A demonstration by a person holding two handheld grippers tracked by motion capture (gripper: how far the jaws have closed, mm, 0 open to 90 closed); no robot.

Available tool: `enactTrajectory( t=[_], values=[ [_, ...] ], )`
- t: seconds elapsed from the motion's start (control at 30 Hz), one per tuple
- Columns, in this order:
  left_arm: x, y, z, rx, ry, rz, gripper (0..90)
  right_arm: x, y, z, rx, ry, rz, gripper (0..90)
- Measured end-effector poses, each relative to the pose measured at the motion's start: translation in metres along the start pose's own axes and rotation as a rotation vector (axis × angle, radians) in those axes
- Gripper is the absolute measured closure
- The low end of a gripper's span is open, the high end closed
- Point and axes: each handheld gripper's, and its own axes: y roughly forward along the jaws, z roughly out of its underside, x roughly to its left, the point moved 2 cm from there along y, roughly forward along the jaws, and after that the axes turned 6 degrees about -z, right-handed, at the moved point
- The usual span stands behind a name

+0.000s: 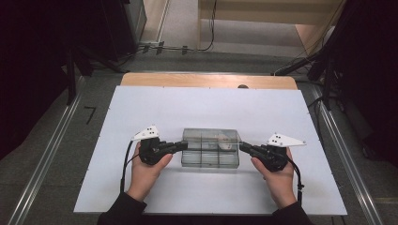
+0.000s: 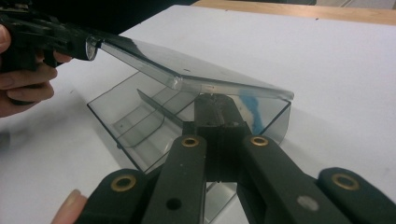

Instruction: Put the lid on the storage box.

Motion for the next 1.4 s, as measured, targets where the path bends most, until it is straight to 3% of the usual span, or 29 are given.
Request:
enactTrajectory(
  t=[0.43,0.67,1.03,1.23,1.4],
  values=[
    [-0.002,-0.007,0.026,0.020,-0.010,-0.004,90.0,0.004,-0.005,0.023,0.015,-0.001,-0.003,88.2],
    [-0.004,-0.009,0.041,0.041,-0.021,-0.004,90.0,0.006,-0.004,0.036,0.050,0.006,-0.020,88.2],
    [-0.003,-0.018,0.051,0.064,-0.018,-0.022,89.8,0.007,-0.011,0.045,0.069,0.001,0.001,88.1],
    [-0.001,-0.033,0.050,0.025,0.009,-0.039,76.7,0.000,-0.021,0.047,0.056,0.006,0.024,84.9],
    [0.000,-0.041,0.049,0.011,0.041,-0.096,50.7,-0.002,-0.030,0.047,0.030,-0.019,0.027,63.4]
  ],
)
